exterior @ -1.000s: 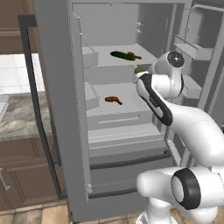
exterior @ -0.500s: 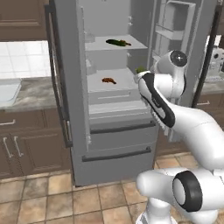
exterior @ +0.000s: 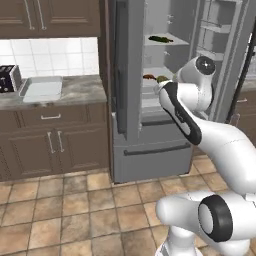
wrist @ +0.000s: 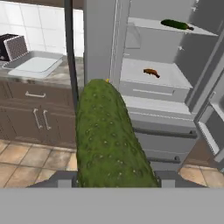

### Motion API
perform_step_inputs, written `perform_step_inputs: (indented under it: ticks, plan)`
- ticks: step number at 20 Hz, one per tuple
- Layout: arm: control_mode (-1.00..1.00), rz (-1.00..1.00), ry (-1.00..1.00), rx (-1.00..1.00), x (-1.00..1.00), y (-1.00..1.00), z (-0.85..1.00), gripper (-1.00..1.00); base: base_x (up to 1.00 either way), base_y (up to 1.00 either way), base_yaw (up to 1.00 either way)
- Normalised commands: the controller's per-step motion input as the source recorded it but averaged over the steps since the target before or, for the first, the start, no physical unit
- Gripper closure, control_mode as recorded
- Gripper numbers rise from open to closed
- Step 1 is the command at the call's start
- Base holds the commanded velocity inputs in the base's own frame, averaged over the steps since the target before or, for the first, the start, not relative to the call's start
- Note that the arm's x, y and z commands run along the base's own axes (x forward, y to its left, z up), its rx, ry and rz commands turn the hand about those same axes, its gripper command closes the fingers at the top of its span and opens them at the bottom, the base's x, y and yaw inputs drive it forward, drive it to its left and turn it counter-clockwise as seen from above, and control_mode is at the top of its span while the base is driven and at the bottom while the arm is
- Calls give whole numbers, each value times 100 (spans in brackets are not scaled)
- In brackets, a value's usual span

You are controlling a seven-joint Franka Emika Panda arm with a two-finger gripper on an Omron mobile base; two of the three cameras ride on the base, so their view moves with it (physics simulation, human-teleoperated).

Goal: Place one cucumber and one chicken drumstick in each tupperware on the nearby counter, to pack two identical lunches.

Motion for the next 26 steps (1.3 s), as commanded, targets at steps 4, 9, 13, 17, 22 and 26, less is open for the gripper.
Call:
perform_step_inputs:
  ticks: [4, 9, 13, 17, 22, 26]
  plan:
    - [100, 0, 0, 0, 0, 0, 0, 100, -48, 100, -1]
    - [100, 0, 0, 0, 0, 0, 0, 100, -6, 100, 0]
    - [100, 0, 0, 0, 0, 0, 0, 100, 0, 100, -3]
    - [100, 0, 0, 0, 0, 0, 0, 100, 0, 100, -4]
    - [100, 0, 0, 0, 0, 0, 0, 100, 0, 100, -6]
    - [100, 0, 0, 0, 0, 0, 0, 100, 0, 100, -6]
